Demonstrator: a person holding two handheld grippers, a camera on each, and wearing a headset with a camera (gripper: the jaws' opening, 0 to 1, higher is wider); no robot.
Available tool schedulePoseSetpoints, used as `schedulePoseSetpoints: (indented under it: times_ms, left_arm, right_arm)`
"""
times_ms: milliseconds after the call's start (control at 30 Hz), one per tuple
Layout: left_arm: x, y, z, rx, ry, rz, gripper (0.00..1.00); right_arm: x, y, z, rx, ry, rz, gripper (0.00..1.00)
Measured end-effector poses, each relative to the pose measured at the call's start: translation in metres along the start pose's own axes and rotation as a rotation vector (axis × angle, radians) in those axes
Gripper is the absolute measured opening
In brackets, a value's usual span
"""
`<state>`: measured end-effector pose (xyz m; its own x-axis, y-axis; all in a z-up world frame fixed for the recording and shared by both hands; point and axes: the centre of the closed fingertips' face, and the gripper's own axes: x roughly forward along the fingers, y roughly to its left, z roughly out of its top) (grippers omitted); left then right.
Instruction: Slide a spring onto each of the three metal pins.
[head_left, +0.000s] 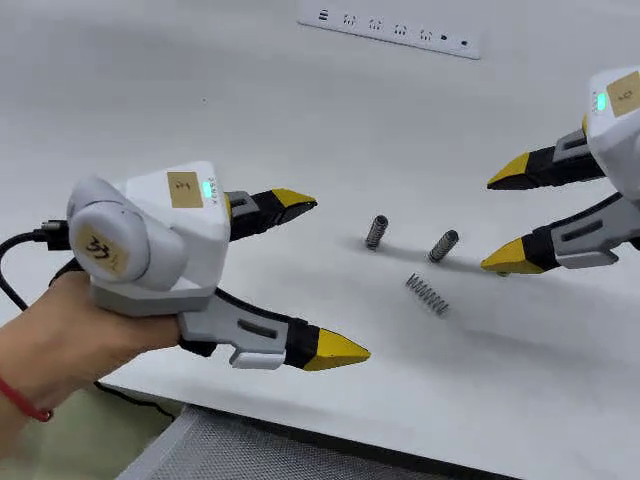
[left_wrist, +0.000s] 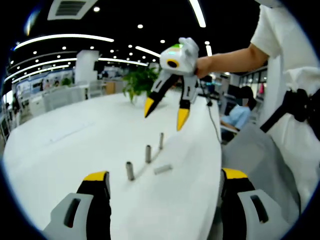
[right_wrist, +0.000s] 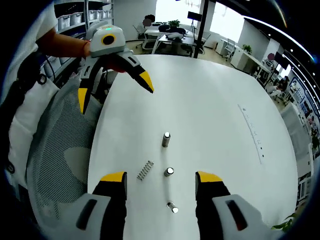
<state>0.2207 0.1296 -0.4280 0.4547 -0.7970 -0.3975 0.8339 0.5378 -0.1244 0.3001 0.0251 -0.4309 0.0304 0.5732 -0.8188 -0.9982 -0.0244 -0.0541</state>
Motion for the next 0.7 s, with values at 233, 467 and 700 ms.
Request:
schedulePoseSetpoints:
  times_ms: [233,467,700]
  left_arm:
    - [0.000,-0.003,0.004,0.026,0.027,-0.007,0.92]
    - [0.001,-0.004,0.005,0.052,0.058,-0.010,0.91]
    - [0.004,-0.006,0.003,0.075,0.100,-0.026,0.91]
  right_arm:
    - [-0.021,0.014,-0.017,0.075,-0.089,-0.040,0.71]
    - [-0.031,0.023,-0.043,0.113,-0.187,-0.085,0.86]
    - [-0.042,0.043,-0.056,0.190,-0.304,-0.110,0.95]
